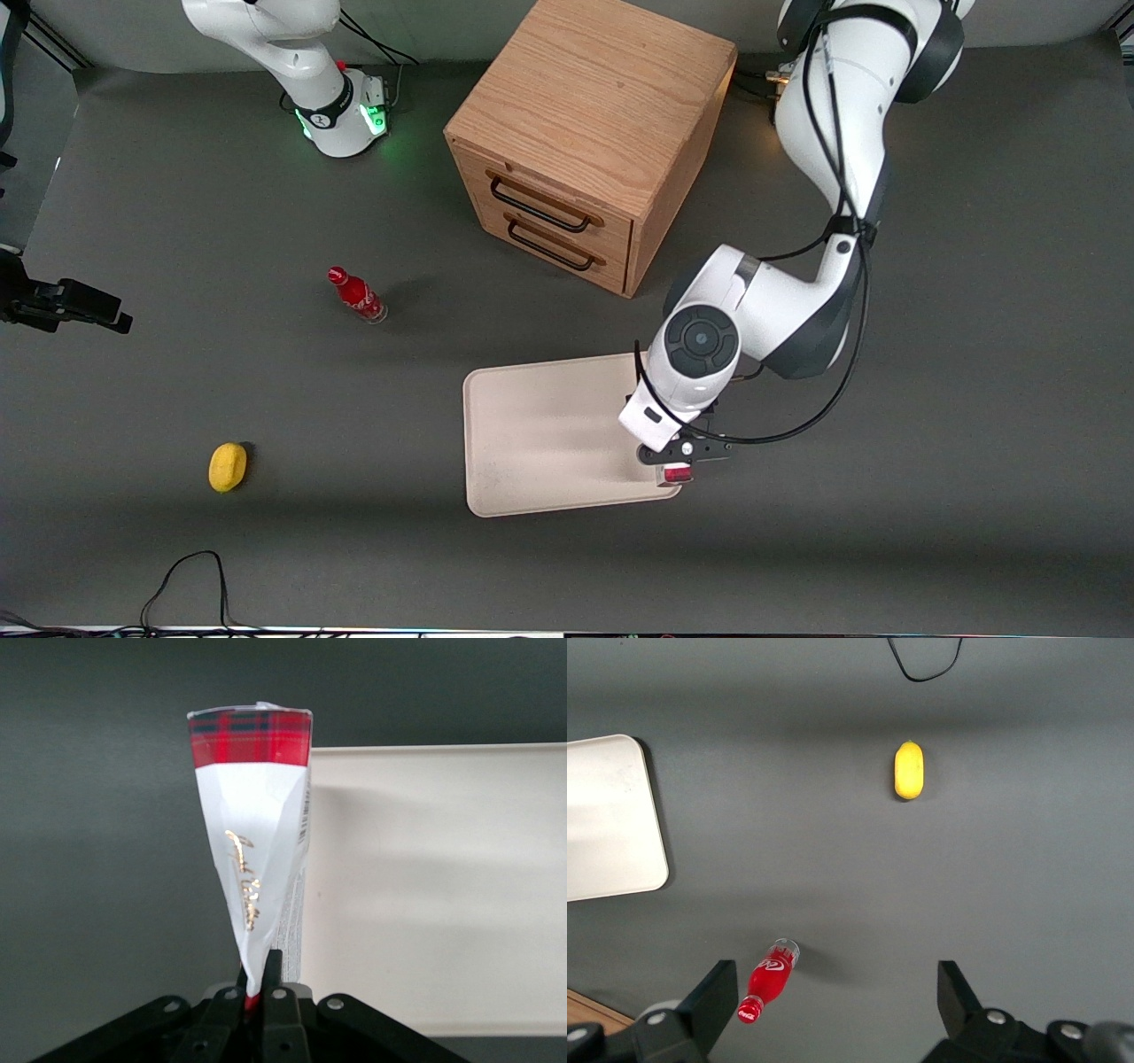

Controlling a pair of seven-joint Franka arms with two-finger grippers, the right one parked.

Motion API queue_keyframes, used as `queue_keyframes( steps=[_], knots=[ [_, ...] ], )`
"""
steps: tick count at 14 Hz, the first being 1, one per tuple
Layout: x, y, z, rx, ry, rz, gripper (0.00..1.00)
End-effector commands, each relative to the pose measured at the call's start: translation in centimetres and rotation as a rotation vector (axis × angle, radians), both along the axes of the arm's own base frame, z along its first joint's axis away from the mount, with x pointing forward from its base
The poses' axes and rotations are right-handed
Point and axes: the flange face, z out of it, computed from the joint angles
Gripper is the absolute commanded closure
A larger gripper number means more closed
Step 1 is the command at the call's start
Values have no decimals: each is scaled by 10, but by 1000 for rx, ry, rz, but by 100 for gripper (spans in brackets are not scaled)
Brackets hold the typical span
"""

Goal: Place red cookie box on tray
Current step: 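Carry the upright cookie box over the cream tray and lower it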

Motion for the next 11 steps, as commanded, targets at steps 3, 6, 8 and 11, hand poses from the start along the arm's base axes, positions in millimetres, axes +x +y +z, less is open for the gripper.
queue_keyframes(
  steps=[3, 6, 8, 11],
  knots=[
    [-5, -4, -43, -4, -24, 7, 100],
    [-16, -16, -60, 15, -2, 5, 100],
    [-19, -18, -61, 21, 6, 31, 100],
    [-19, -20, -62, 15, 0, 53, 100]
  ],
)
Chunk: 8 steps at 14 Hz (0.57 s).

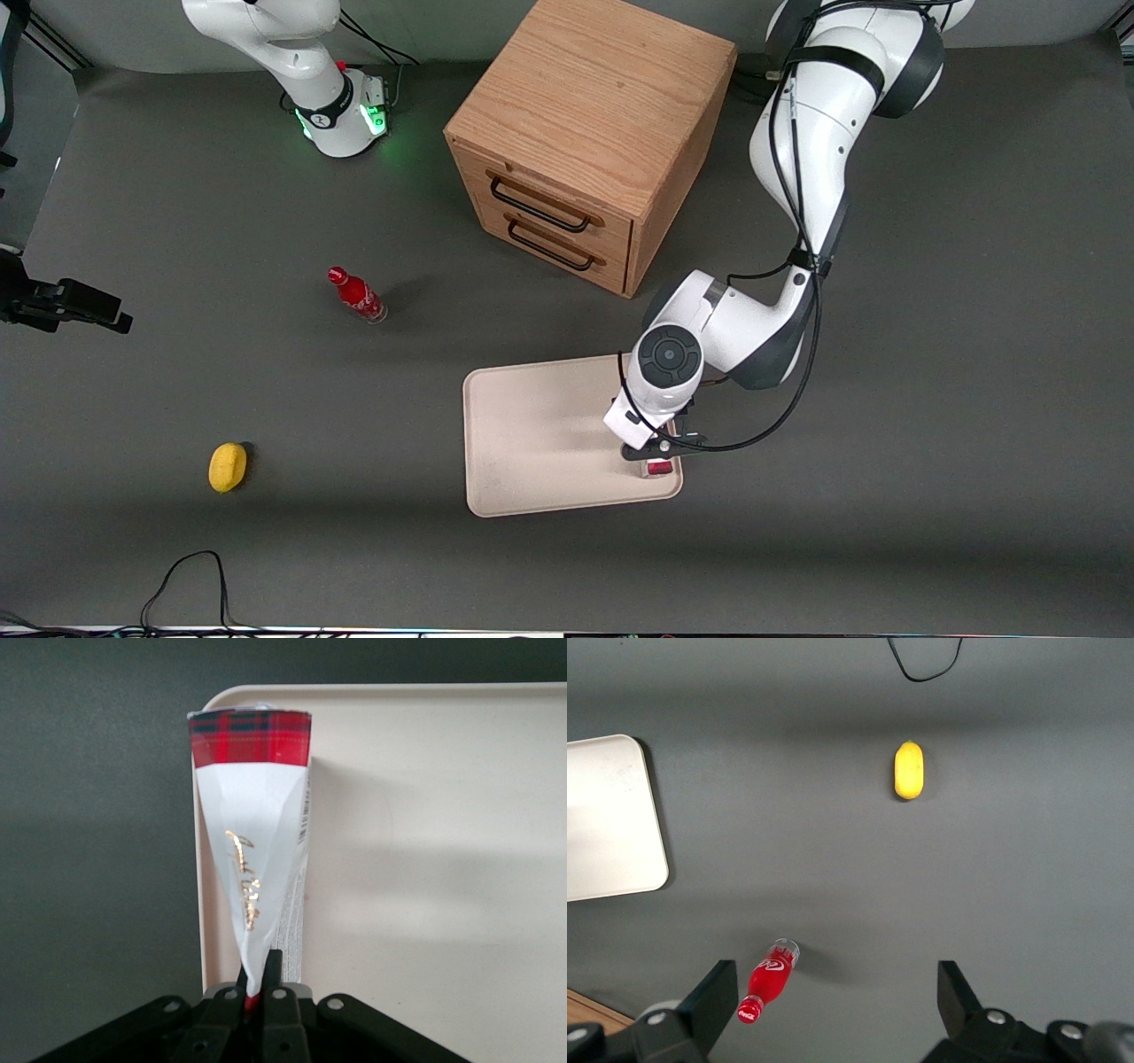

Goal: Place red cookie box on tray
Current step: 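Carry the upright cookie box over the cream tray and lower it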

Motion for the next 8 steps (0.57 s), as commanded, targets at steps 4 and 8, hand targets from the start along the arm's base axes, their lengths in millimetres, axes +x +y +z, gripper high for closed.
queue_keyframes(
  steps=[4, 8],
  knots=[
    [2, 5, 3, 9, -21, 22, 80],
    [4, 8, 12, 17, -21, 36, 0]
  ],
)
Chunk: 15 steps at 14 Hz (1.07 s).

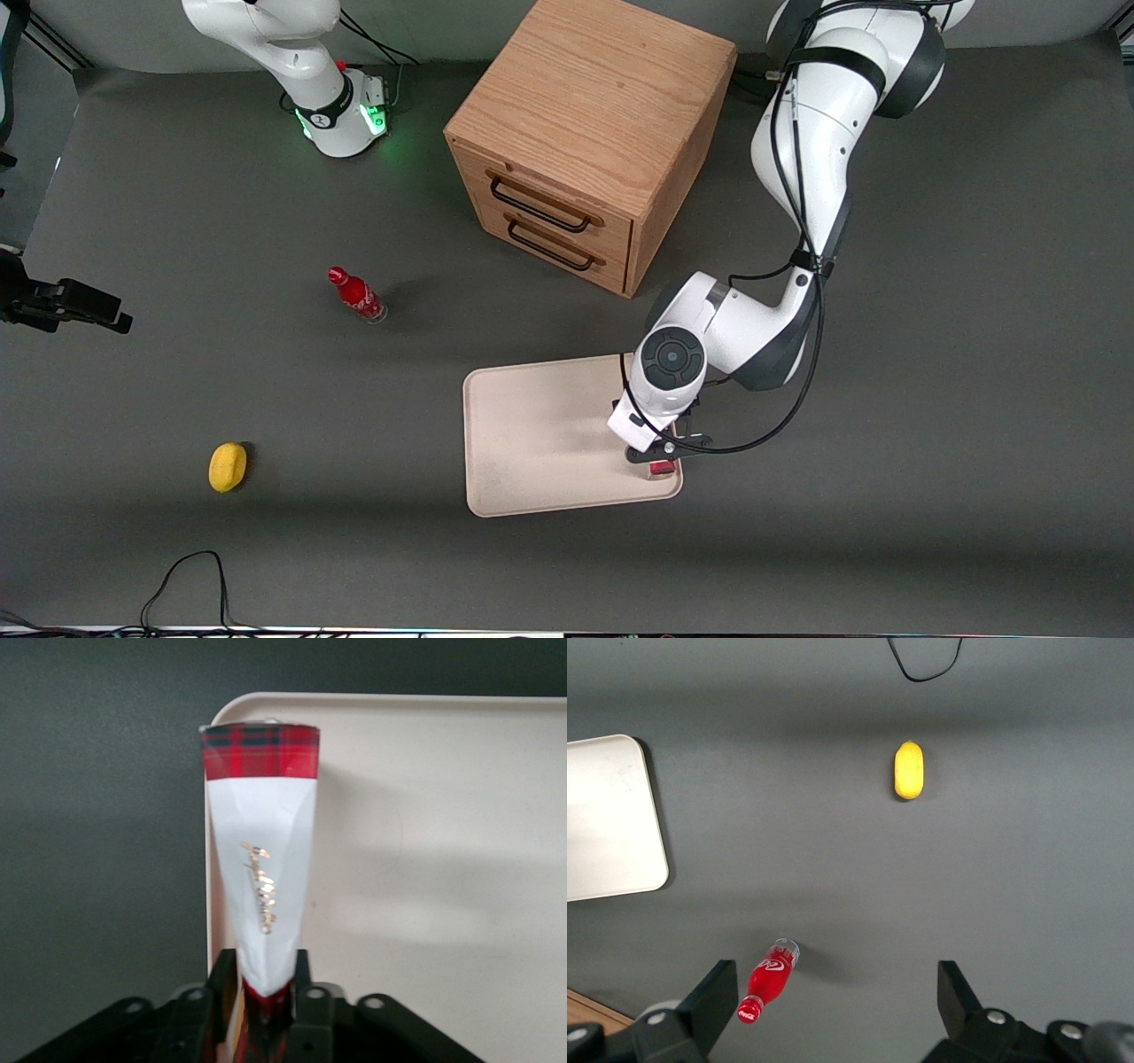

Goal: Place red cookie box on tray

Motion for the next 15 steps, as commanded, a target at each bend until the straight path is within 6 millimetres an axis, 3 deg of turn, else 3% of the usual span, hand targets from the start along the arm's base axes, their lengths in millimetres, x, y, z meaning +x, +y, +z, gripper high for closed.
queue_keyframes(
  steps=[1, 3, 5, 8, 11, 12, 14, 15],
  knots=[
    [1, 4, 28, 13, -22, 21, 0],
    [-5, 10, 64, 40, 12, 26, 0],
    [-16, 17, 126, 43, 18, 33, 0],
    [-48, 30, 233, 43, 5, 32, 0],
    [-80, 61, 306, 75, 29, 29, 0],
    [-81, 80, 318, 81, 34, 39, 0],
    [-75, 138, 329, 81, 43, 26, 0],
    [-71, 177, 334, 76, 51, 7, 0]
  ],
)
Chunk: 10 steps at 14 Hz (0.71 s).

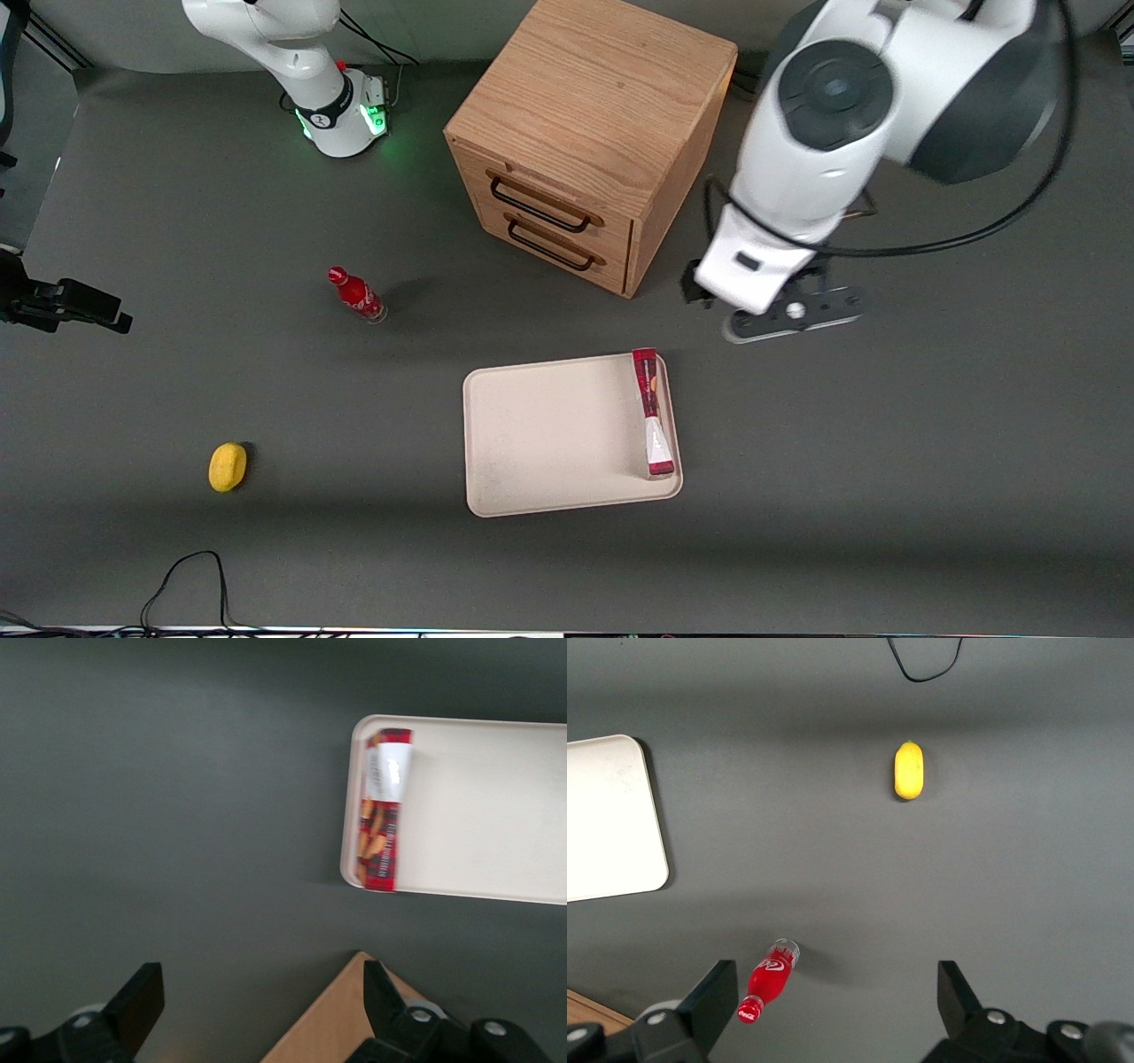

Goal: Place red cookie box on tray

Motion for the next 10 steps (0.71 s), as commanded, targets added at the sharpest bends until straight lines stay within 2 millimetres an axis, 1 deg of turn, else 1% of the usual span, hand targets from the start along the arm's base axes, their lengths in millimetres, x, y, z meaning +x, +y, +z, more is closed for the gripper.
queue_keyframes(
  steps=[1, 3, 5, 6, 7, 10],
  knots=[
    [2, 93, -2, -2, 41, -49, 0],
    [4, 145, -3, -15, 29, -55, 0],
    [1, 187, -12, -32, 29, -104, 0],
    [-1, 202, -13, -36, 25, -106, 0],
    [-1, 209, -14, -40, 25, -109, 0],
    [3, 241, -15, -47, 25, -143, 0]
  ],
)
